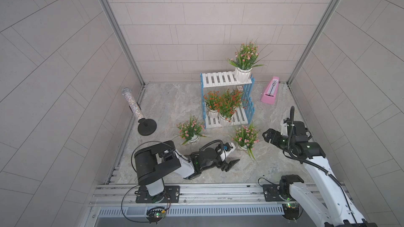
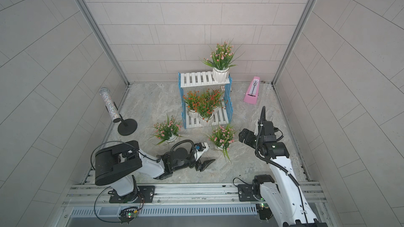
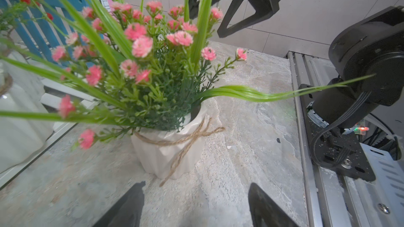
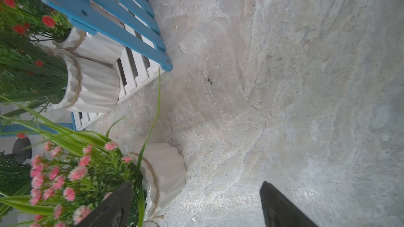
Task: Place the baby's breath potted plants on the rack by color
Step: Pick up the baby's breath potted plant from the center of the board.
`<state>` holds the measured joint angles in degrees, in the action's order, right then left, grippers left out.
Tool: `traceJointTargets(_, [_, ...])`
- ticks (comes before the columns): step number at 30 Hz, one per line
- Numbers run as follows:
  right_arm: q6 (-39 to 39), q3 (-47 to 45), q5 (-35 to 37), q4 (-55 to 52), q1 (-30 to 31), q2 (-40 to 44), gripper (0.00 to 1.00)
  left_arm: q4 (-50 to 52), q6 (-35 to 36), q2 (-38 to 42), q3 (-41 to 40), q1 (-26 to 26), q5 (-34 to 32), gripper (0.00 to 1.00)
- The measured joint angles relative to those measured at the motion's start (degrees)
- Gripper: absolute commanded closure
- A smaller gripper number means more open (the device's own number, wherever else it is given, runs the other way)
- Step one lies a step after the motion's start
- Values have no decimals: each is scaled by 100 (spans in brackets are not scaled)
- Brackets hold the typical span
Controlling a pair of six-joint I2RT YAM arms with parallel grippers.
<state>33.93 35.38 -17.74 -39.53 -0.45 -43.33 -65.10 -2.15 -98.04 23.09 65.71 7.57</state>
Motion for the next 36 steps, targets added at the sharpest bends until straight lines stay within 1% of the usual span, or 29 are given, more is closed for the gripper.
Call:
traceJointTargets(9, [240,-649,-144,490,0,-146,8,-96,225,-535,393,-9,61,21])
traceJointTargets(25, [352,-828,-343,1274,0,-811,9,-105,302,-1152,1010,-452,249,20])
traceJointTargets(36, [345,-839,-481,1582,0,-1185,9,-83,304,-1421,1458,-501,570,20])
